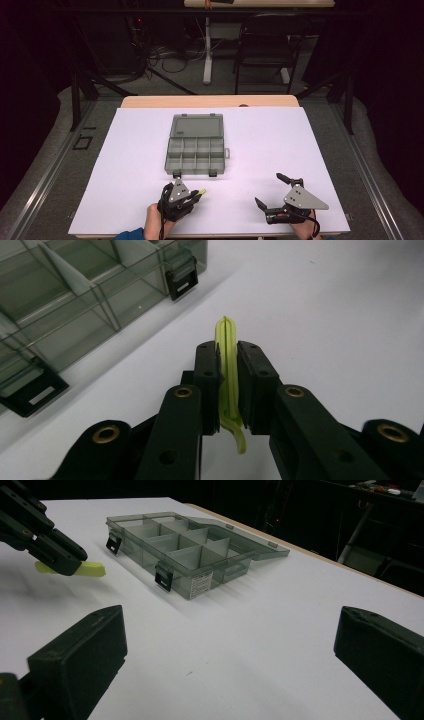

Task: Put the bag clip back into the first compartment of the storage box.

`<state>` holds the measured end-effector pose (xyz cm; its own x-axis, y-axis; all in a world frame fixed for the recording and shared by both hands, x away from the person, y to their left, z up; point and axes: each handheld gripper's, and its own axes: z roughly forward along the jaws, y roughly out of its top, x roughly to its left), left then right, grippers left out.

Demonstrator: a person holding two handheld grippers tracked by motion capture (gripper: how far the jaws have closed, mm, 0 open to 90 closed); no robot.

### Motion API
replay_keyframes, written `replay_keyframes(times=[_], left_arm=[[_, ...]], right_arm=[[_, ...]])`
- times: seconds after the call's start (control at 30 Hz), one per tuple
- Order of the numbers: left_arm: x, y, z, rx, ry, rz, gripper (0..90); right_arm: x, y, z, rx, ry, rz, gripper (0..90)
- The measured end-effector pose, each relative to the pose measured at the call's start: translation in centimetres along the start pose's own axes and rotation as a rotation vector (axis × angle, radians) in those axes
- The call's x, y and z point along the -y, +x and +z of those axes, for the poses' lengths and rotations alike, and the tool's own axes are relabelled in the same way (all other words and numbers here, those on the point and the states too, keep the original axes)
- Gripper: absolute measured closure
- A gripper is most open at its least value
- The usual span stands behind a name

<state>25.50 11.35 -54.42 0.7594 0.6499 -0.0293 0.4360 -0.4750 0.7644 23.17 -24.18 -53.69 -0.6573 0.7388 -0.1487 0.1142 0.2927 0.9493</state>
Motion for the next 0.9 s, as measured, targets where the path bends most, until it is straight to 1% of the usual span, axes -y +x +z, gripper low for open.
replay_keyframes(times=[0.17, 0.23, 0.3, 0.37, 0.53, 0.63, 0.67, 0.9], left_arm=[[0.2, 0.4, -0.4, -0.014, -0.007, -0.006, 80.1], [0.2, 0.5, -0.6, -0.015, -0.003, -0.014, 80.1], [0.2, 0.7, -0.8, -0.018, -0.006, -0.009, 80.1], [0.2, 0.9, -0.9, -0.027, -0.005, -0.013, 80.1], [0.2, 1.3, -1.1, -0.027, -0.006, -0.016, 80.1], [0.2, 1.6, -1.2, -0.039, -0.006, -0.018, 80.1], [0.3, 1.7, -1.2, -0.04, -0.004, -0.028, 80.1], [0.3, 2.4, -1.5, -0.054, 0.001, -0.035, 80.1]], right_arm=[[-0.1, 0.1, 0.2, -0.004, -0.006, -0.005, 0.1], [-0.1, 0.1, 0.3, -0.008, 0.002, -0.005, 0.1], [-0.1, 0.0, 0.4, -0.013, 0.005, -0.009, 0.1], [-0.1, 0.0, 0.4, -0.014, 0.003, -0.009, 0.1], [-0.1, 0.0, 0.5, -0.015, 0.005, -0.007, 0.1], [-0.1, 0.0, 0.5, -0.013, 0.002, -0.005, 0.1], [-0.1, 0.0, 0.5, -0.013, 0.003, -0.006, 0.1], [-0.1, -0.1, 0.4, -0.012, 0.006, -0.003, 0.1]])
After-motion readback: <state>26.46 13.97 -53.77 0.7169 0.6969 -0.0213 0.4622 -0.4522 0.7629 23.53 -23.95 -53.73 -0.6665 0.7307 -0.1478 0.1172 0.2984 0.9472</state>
